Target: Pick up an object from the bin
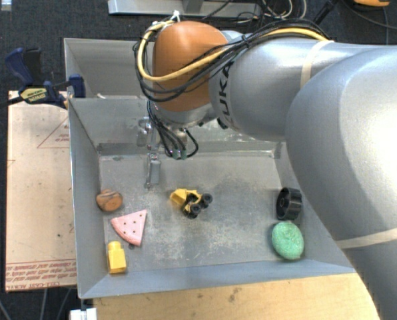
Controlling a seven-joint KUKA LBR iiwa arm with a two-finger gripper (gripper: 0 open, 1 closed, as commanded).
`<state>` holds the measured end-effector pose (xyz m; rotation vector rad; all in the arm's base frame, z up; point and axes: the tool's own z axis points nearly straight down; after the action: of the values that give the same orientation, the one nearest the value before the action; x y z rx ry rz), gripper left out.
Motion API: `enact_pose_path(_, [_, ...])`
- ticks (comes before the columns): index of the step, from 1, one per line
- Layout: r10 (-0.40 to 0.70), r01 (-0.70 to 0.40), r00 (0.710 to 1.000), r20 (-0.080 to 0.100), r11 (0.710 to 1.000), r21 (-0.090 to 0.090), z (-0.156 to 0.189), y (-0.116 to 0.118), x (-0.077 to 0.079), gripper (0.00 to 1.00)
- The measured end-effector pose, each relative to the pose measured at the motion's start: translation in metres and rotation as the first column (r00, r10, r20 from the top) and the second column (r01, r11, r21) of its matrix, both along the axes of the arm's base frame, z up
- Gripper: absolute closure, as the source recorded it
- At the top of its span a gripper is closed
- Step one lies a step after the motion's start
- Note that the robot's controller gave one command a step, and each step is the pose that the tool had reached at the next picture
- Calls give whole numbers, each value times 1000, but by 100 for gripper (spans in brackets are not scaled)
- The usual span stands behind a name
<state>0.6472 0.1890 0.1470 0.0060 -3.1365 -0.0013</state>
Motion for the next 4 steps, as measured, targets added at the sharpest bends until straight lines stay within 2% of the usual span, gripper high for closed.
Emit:
enact_pose_path(1, [-2, 2, 1000, 6, 1000, 1, 5, -1, 1, 0])
enact_pose_path(2, [51, -51, 999, 2, 999, 0, 26, -40, -29, 0])
enact_pose_path(3, [61, -61, 998, 4, 998, 0, 34, -52, -35, 0])
enact_pose_path(4, [51, -51, 999, 2, 999, -2, 68, -36, -66, 0])
